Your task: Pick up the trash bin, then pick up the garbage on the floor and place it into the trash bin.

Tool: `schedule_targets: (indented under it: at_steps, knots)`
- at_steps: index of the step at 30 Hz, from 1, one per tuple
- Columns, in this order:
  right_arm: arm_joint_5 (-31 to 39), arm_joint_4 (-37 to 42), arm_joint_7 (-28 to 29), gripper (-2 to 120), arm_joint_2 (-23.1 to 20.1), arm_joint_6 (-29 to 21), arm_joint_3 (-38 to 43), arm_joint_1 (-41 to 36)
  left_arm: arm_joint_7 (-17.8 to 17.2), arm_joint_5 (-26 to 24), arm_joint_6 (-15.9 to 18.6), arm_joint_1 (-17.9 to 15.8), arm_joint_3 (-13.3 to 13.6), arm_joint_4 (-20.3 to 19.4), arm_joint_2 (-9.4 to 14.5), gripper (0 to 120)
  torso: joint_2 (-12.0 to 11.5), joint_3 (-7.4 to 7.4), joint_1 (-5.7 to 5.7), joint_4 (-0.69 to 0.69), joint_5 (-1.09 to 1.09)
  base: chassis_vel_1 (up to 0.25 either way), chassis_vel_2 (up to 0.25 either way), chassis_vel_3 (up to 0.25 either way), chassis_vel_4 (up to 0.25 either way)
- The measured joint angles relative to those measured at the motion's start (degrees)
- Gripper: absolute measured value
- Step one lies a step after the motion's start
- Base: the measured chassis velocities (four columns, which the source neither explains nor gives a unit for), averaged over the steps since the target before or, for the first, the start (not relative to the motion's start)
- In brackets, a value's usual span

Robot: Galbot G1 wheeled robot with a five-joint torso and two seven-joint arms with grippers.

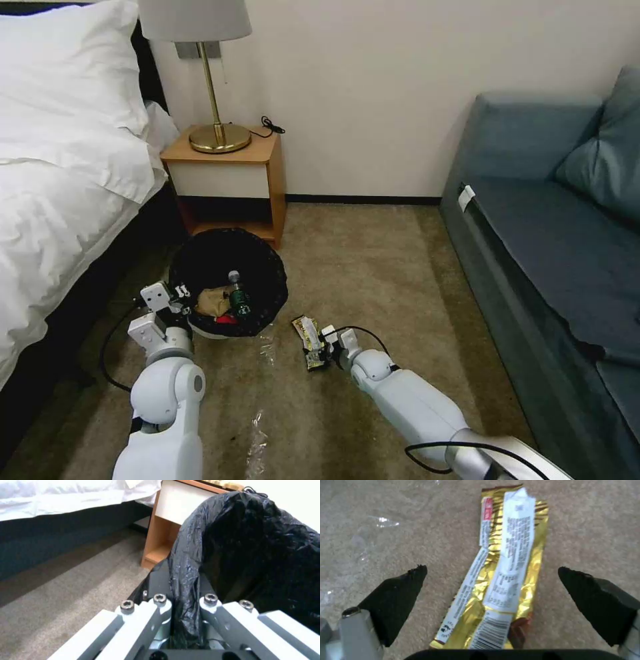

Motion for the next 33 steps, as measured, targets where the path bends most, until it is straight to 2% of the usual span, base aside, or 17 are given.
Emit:
schedule_targets:
  at_steps: [10, 20, 22, 23, 25, 26, 28, 32, 33]
  knots:
    - [-3.58, -6.09, -2.05, 100, 2.77, 2.51, 1.96, 0.1, 0.05, 0.65, -0.23, 1.06, -0.02, -0.42, -0.16, 4, 0.0, 0.0, 0.0, 0.0, 0.0, 0.0, 0.0, 0.0, 0.0]
    - [-5.68, -8.14, -3.97, 97, 3.15, 3.14, 4.38, -0.56, 0.07, 0.69, -0.31, 0.98, 0.18, -0.56, -0.28, 4, 0.0, 0.0, 0.0, 0.0, 0.0, 0.0, 0.0, 0.0, 0.0]
    - [-6.15, -8.39, -4.19, 86, 3.13, 3.65, 4.79, -0.79, 0.07, 0.69, -0.34, 0.97, 0.15, -0.66, -0.29, 4, 0.0, 0.0, 0.0, 0.0, 0.0, 0.0, 0.0, 0.0, 0.0]
    - [-6.15, -8.39, -4.19, 86, 3.13, 3.65, 4.79, -0.79, 0.07, 0.69, -0.34, 0.97, 0.15, -0.66, -0.29, 4, 0.0, 0.0, 0.0, 0.0, 0.0, 0.0, 0.0, 0.0, 0.0]
    - [-6.3, -8.46, -4.14, 76, 3.15, 3.91, 5.07, -0.94, 0.07, 0.64, -0.34, 0.95, 0.12, -0.68, -0.27, 4, 0.0, 0.0, 0.0, -0.01, -0.01, 0.0, 0.0, 0.0, 0.0]
    - [-6.3, -8.46, -4.14, 76, 3.15, 3.91, 5.07, -0.94, 0.07, 0.64, -0.34, 0.95, 0.12, -0.68, -0.27, 4, 0.0, 0.0, 0.0, -0.01, -0.01, 0.0, 0.0, 0.0, 0.0]
    - [-6.37, -8.46, -4.01, 63, 3.34, 4.18, 5.59, -0.98, 0.06, 0.61, -0.35, 0.87, 0.08, -0.68, -0.26, 4, 0.0, 0.0, 0.0, -0.02, -0.01, 0.0, 0.0, 0.0, 0.0]
    - [-6.41, -8.46, -4.01, 54, 3.51, 4.2, 5.86, -0.8, 0.07, 0.6, -0.39, 0.86, 0.07, -0.68, -0.25, 4, 0.0, 0.01, 0.0, 0.01, 0.0, 0.0, 0.0, 0.0, 0.0]
    - [-6.49, -8.46, -4.01, 47, 3.52, 4.21, 5.94, -0.7, 0.06, 0.6, -0.41, 0.86, 0.03, -0.68, -0.29, 4, 0.0, 0.01, 0.0, 0.01, 0.01, 0.0, 0.0, 0.0, 0.0]
